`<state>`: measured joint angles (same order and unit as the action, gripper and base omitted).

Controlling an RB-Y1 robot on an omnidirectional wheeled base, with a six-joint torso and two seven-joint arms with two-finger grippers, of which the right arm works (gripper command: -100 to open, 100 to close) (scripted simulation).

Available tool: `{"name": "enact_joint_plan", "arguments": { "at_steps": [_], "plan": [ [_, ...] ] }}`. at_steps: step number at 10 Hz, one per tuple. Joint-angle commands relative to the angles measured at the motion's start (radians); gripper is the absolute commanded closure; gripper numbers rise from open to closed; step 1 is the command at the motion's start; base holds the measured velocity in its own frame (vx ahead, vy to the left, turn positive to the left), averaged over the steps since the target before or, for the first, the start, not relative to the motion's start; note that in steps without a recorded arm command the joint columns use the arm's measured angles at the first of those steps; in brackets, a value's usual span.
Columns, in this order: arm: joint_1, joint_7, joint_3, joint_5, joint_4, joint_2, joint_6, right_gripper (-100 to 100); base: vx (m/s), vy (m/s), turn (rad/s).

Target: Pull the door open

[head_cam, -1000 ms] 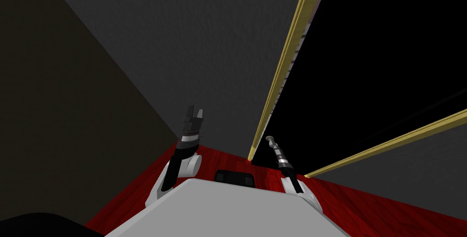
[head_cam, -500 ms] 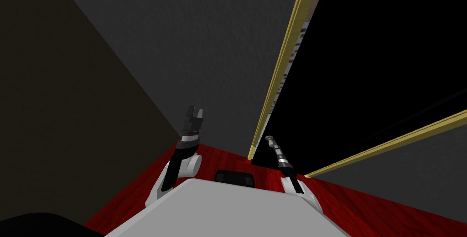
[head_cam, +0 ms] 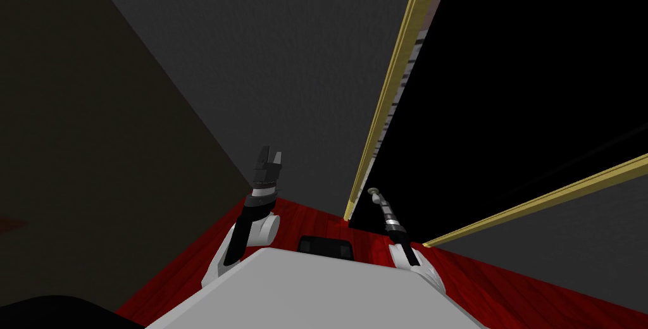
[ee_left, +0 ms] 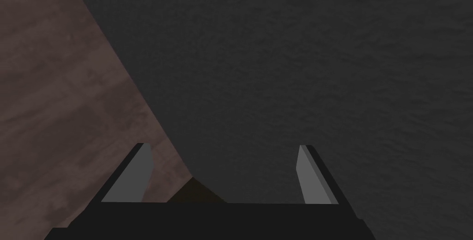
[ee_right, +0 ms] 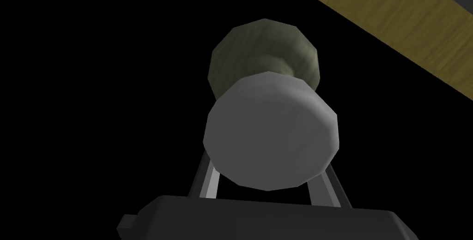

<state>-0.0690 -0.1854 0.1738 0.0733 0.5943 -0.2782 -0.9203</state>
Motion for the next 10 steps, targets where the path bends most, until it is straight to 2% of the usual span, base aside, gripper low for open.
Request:
{"name": "enact_joint_plan", "arguments": {
  "at_steps": [1,4,5,6,7,8,9,10],
  "plan": [
    [0.009,0.050,-0.026,-0.012,0.013,0.013,0.004,100,-0.032,-0.027,0.044],
    [0.007,0.102,-0.036,-0.029,0.012,0.012,0.005,100,-0.038,-0.013,0.025],
    [0.006,0.141,-0.045,-0.045,0.012,0.010,0.006,100,-0.032,-0.015,0.072],
    [0.006,0.144,-0.045,-0.045,0.012,0.010,0.006,100,-0.035,-0.020,0.012],
    [0.004,0.181,-0.055,-0.061,0.011,0.008,0.008,100,-0.040,-0.021,0.046],
    [0.004,0.185,-0.055,-0.061,0.011,0.008,0.008,100,-0.035,-0.014,0.021],
    [0.003,0.222,-0.065,-0.077,0.011,0.007,0.009,100,-0.038,-0.011,0.053],
    [0.003,0.226,-0.065,-0.077,0.011,0.007,0.009,100,-0.024,-0.011,0.018]
  ]
}}
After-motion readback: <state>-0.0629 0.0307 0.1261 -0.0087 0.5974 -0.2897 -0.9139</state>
